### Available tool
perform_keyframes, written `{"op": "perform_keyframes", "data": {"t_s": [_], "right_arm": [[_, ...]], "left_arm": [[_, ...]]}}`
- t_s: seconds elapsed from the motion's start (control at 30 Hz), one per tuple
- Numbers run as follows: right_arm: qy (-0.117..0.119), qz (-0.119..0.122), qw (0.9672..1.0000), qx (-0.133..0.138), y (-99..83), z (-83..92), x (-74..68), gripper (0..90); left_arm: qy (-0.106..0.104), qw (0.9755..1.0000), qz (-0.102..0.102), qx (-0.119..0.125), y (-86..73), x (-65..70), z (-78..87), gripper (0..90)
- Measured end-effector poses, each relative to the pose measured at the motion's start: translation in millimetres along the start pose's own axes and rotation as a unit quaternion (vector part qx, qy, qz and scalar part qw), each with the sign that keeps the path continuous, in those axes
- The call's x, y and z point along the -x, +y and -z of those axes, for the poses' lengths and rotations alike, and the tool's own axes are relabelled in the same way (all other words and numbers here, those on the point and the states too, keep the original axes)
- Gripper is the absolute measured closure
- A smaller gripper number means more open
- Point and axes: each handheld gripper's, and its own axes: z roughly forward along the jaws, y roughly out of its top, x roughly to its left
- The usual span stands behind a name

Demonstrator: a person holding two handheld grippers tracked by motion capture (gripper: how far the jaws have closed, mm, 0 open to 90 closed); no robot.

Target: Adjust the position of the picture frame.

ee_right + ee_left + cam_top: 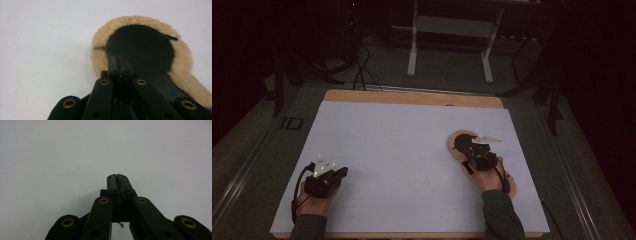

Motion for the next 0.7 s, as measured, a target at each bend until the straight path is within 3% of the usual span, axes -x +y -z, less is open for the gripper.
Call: {"op": "perform_keyframes", "data": {"t_s": [0.17, 0.37, 0.43, 0.47, 0.53, 0.7], "right_arm": [[-0.006, -0.001, 0.9999, -0.013, 10.4, -17.3, -7.6, 90.0], [-0.021, -0.011, 0.9992, -0.032, 15.4, -31.4, -6.9, 90.0], [-0.008, -0.022, 0.9993, -0.03, 15.7, -33.1, -6.8, 90.0], [0.0, -0.019, 0.9993, -0.031, 15.8, -33.8, -8.6, 90.0], [-0.014, -0.001, 0.9993, -0.036, 16.3, -34.1, -14.1, 90.0], [0.009, -0.005, 0.9995, -0.03, 13.8, -31.9, -11.7, 90.0]], "left_arm": [[-0.002, 1.0, 0.0, 0.002, -0.6, 0.0, 0.8, 90.0], [-0.003, 1.0, 0.003, 0.004, -1.5, -1.1, 1.9, 90.0], [-0.002, 1.0, 0.003, 0.004, -1.8, -1.4, 2.2, 90.0], [-0.002, 1.0, 0.004, 0.003, -1.9, -1.4, 2.1, 90.0], [-0.002, 1.0, 0.004, 0.002, -2.2, -1.2, 1.8, 90.0], [-0.001, 1.0, 0.004, 0.002, -2.6, -1.2, 2.0, 90.0]]}}
